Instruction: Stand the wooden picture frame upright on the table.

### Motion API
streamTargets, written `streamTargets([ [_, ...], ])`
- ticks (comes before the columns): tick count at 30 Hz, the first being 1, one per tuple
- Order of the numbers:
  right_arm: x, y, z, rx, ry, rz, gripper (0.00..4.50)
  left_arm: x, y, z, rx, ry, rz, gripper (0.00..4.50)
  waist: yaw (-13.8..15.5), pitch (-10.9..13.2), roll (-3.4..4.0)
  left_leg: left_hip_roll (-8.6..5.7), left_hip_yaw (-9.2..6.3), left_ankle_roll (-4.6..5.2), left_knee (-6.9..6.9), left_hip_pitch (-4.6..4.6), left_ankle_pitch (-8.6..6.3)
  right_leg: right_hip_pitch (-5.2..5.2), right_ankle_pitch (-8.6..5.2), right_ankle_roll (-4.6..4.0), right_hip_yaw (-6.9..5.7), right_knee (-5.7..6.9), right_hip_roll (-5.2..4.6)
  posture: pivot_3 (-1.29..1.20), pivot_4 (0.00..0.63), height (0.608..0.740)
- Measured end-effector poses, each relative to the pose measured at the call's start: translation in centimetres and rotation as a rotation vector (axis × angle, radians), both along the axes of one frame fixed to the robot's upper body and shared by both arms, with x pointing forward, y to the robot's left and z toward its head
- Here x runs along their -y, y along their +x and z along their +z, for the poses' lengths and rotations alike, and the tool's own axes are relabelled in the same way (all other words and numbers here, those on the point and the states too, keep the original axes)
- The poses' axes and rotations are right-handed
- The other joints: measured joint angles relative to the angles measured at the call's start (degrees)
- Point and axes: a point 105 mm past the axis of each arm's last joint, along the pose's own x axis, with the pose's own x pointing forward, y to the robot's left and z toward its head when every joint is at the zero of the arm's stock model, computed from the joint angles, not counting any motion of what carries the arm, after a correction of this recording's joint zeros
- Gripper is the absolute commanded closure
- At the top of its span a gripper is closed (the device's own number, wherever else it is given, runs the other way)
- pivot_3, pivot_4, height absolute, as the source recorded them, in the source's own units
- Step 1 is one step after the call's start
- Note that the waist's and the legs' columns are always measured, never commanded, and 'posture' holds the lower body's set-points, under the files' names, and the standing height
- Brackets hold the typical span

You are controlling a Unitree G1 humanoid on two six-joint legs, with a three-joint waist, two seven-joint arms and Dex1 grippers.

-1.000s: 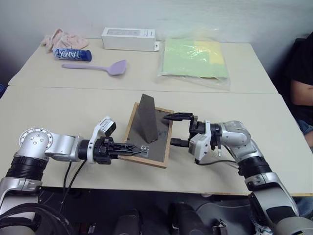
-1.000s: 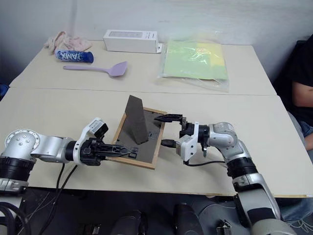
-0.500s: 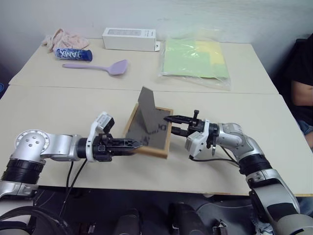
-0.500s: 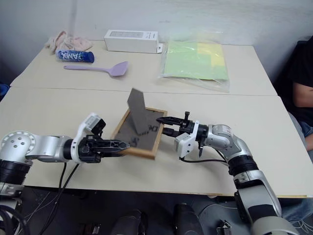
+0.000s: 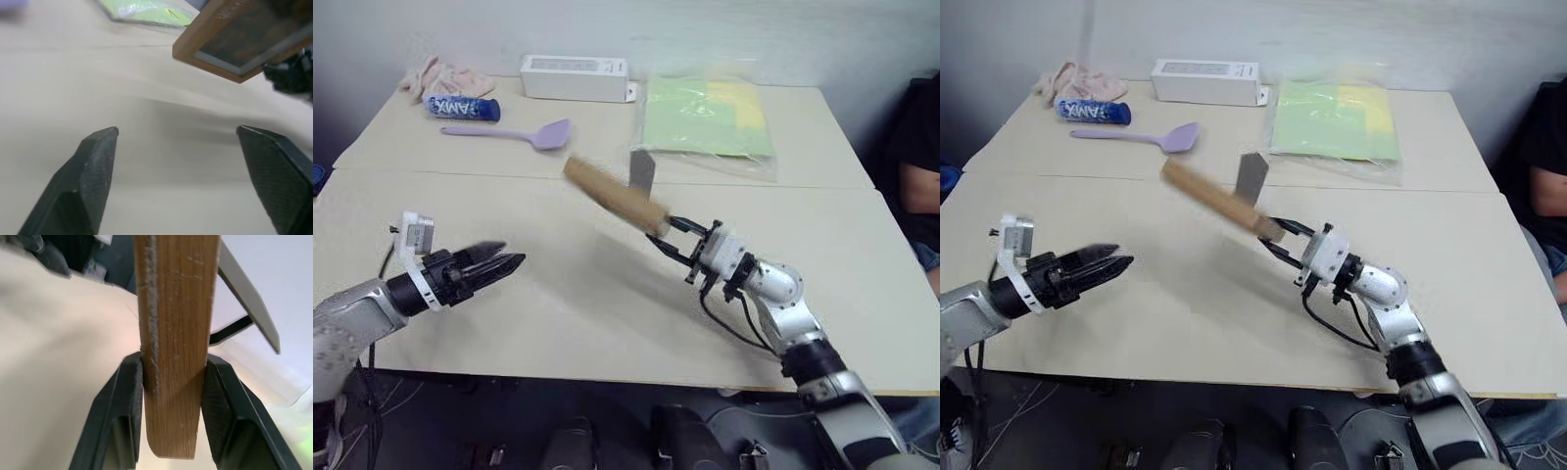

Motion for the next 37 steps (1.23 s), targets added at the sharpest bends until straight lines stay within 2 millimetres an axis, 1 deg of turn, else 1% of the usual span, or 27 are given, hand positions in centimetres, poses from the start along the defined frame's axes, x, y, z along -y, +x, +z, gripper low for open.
streamTargets([
  [2, 0.2, -0.3, -1.6, -0.194, 0.006, 0.032, 3.27, 1.2, -0.4, -0.4, 0.064, 0.055, -0.069, 0.0, 0.0, 0.0, 0.0, 0.0, 0.0, 0.06, -0.15, 0.0, -0.03, 0.01, 0.01, 0.0, 0.0, -0.16, -0.04, 0.0, 0.15, 0.74],
  [4, 0.2, -0.3, -2.7, -0.295, 0.013, 0.035, 3.27, 2.0, -0.7, -0.8, 0.093, 0.071, -0.12, 0.0, -0.3, 0.0, 0.02, -0.01, 0.02, 0.07, -0.33, 0.01, -0.02, -0.02, 0.02, 0.01, 0.0, -0.26, -0.05, 0.0, 0.15, 0.74],
  [8, 0.3, 0.0, -3.3, -0.335, 0.032, 0.036, 3.27, 2.8, -1.2, -1.5, 0.102, 0.096, -0.185, 0.0, -0.7, 0.0, 0.03, 0.02, 0.05, 0.01, -0.51, 0.04, 0.0, -0.08, 0.02, 0.01, -0.02, -0.28, 0.03, 0.0, 0.15, 0.74],
  [16, 0.6, 0.6, -4.1, -0.366, 0.048, 0.015, 3.27, 2.8, -1.3, -1.8, 0.097, 0.11, -0.191, 0.0, -0.5, 0.0, 0.01, -0.01, 0.06, 0.09, -0.44, 0.26, 0.04, 0.17, 0.07, 0.06, 0.01, -0.21, -0.02, 0.0, 0.15, 0.74],
  [18, 0.6, 0.5, -3.9, -0.368, 0.06, 0.015, 2.56, 2.8, -1.4, -1.9, 0.095, 0.113, -0.195, 0.0, -0.5, 0.0, 0.01, -0.01, 0.05, 0.07, -0.47, 0.25, 0.04, 0.15, 0.07, 0.06, 0.01, -0.22, -0.02, 0.0, 0.15, 0.74],
  [19, 0.7, 0.5, -4.0, -0.369, 0.055, 0.006, 2.41, 2.7, -1.4, -1.9, 0.093, 0.114, -0.195, 0.0, -0.5, 0.0, 0.01, -0.01, 0.05, 0.07, -0.48, 0.25, 0.04, 0.15, 0.07, 0.06, 0.01, -0.23, -0.02, 0.0, 0.15, 0.74],
  [22, 1.6, 0.5, -5.0, -0.369, 0.031, -0.042, 1.5, 2.5, -1.5, -2.1, 0.083, 0.122, -0.188, 0.0, -0.4, 0.0, 0.02, -0.01, 0.05, 0.07, -0.49, 0.07, 0.03, -0.01, 0.07, 0.06, 0.0, -0.28, -0.02, 0.0, 0.15, 0.74],
  [24, 1.6, -0.1, -4.7, -0.338, 0.016, -0.013, 0.78, 2.3, -1.6, -2.4, 0.072, 0.136, -0.187, 0.0, -0.4, 0.0, 0.05, -0.01, 0.06, 0.09, -0.5, 0.02, 0.02, -0.04, 0.07, 0.07, -0.01, -0.29, -0.01, 0.0, 0.15, 0.74],
  [26, 2.2, -1.1, -3.9, -0.291, -0.02, 0.023, 0.1, 2.0, -1.8, -3.0, 0.057, 0.155, -0.181, 0.0, -0.4, 0.0, 0.06, -0.01, 0.07, 0.12, -0.5, 0.0, 0.01, -0.04, 0.07, 0.07, -0.02, -0.29, 0.0, 0.0, 0.15, 0.74],
  [27, 2.6, -1.5, -3.7, -0.267, -0.037, 0.034, 0.04, 1.8, -1.9, -3.2, 0.057, 0.165, -0.177, 0.0, -0.4, 0.0, 0.06, -0.01, 0.07, 0.13, -0.51, 0.0, -0.01, -0.04, 0.07, 0.07, -0.02, -0.32, 0.0, 0.0, 0.15, 0.74],
  [29, 4.4, -3.0, -3.6, -0.223, -0.113, 0.046, 0.04, 0.4, -2.2, -4.1, 0.057, 0.238, -0.137, 0.0, -0.3, 0.0, 0.06, -0.01, 0.08, 0.17, -0.54, 0.0, -0.05, -0.02, 0.07, 0.08, -0.03, -0.37, 0.0, 0.0, 0.15, 0.74],
  [30, 5.2, -3.3, -3.6, -0.209, -0.141, 0.037, 0.04, -0.3, -2.2, -4.7, 0.045, 0.266, -0.112, 0.0, -0.3, 0.0, 0.06, -0.01, 0.08, 0.17, -0.54, 0.0, -0.05, -0.02, 0.07, 0.08, -0.03, -0.4, 0.0, 0.0, 0.15, 0.74],
  [31, 5.6, -3.6, -3.6, -0.197, -0.155, 0.032, 0.04, -0.6, -2.3, -5.1, 0.037, 0.277, -0.102, 0.0, -0.3, 0.0, 0.06, -0.01, 0.1, 0.17, -0.52, 0.0, -0.05, -0.02, 0.07, 0.08, -0.03, -0.45, 0.0, 0.0, 0.15, 0.74],
  [33, 7.0, -4.5, -3.2, -0.097, -0.224, 0.006, 0.04, -1.5, -2.8, -5.9, 0.023, 0.313, -0.083, 0.0, -0.3, 0.0, 0.06, -0.02, 0.1, 0.17, -0.52, 0.02, -0.05, -0.01, 0.07, 0.08, -0.01, -0.44, 0.0, 0.0, 0.15, 0.74],
  [35, 8.4, -5.5, -3.4, -0.041, -0.324, 0.009, 0.04, -2.1, -3.1, -6.3, 0.019, 0.329, -0.071, 0.0, -0.3, 0.0, 0.06, -0.02, 0.11, 0.18, -0.52, 0.09, -0.05, 0.03, 0.07, 0.07, 0.0, -0.41, 0.0, 0.0, 0.15, 0.74],
  [37, 9.3, -6.3, -3.6, 0.003, -0.381, 0.006, 0.04, -2.7, -3.4, -6.6, 0.017, 0.348, -0.062, 0.0, -0.3, 0.0, 0.06, -0.01, 0.11, 0.18, -0.53, 0.17, -0.06, 0.09, 0.07, 0.07, 0.01, -0.37, -0.01, 0.0, 0.15, 0.74],
])
